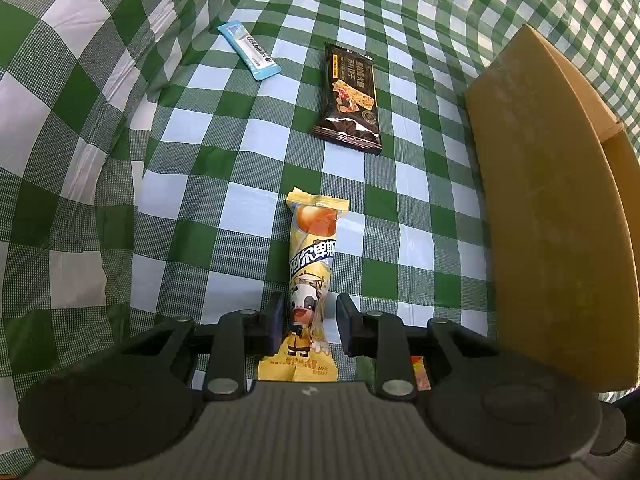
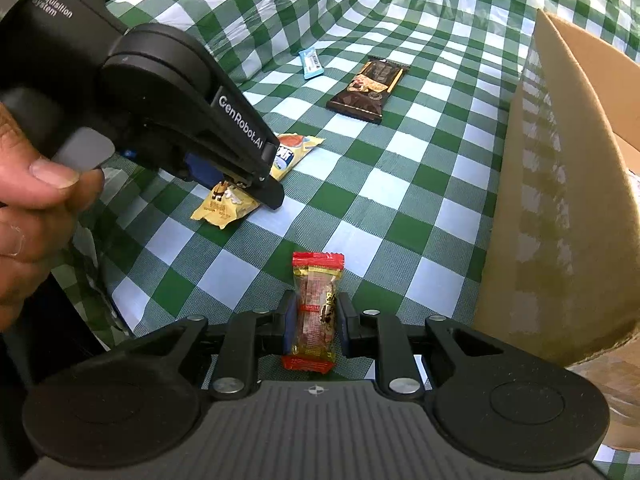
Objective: Organize snacks
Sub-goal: 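Hold the yellow stick pack in the left gripper while the right holds the red candy, then carry the yellow stick pack with the left gripper while the right carries the red candy over the box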
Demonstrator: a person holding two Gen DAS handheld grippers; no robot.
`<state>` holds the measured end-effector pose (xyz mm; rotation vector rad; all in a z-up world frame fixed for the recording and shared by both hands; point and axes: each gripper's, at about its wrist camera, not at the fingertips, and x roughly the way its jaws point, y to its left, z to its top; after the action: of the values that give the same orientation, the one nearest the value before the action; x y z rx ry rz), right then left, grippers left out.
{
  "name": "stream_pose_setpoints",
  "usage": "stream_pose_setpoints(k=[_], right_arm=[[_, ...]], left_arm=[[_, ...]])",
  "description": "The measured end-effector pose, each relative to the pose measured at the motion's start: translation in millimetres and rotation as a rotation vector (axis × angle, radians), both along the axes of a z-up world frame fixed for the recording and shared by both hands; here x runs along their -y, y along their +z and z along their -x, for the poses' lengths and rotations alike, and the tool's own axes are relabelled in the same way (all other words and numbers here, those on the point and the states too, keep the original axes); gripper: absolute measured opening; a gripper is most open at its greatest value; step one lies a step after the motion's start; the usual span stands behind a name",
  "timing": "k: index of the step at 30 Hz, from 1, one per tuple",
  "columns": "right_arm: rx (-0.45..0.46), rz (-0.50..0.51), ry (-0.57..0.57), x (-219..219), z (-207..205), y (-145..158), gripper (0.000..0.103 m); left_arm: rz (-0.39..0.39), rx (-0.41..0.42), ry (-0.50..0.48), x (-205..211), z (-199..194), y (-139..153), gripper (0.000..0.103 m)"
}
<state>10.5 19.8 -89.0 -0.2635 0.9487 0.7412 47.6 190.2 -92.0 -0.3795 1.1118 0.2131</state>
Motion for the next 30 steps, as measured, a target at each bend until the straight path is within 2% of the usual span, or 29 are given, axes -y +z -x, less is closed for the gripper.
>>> stream_pose_setpoints(k=[3,7,15,23,30], right_arm=[[0.009,-0.013,-0.010,1,-1,3,0.022],[0.026,-0.029,-0.014,3,0,7,0.022],[0.077,-0.072,-0.023,11,1,21,0.020],[0.142,-0.153,-0.028,23,4,43,0.020],[0.265,-0.236,-0.028,34,10,68,0.020]], left_arm=[[-0.001,0.003,-0.001,0,-2,0,0.029],[-0.005,0.008,-0.015,3,-3,1,0.020],[-0.012,0.102,0.009,3,1,16,0.017],[0.000,0.258,0.055,2,8,38,0.016],[-0.015,0.397,0.121,-3,18,58,0.016]])
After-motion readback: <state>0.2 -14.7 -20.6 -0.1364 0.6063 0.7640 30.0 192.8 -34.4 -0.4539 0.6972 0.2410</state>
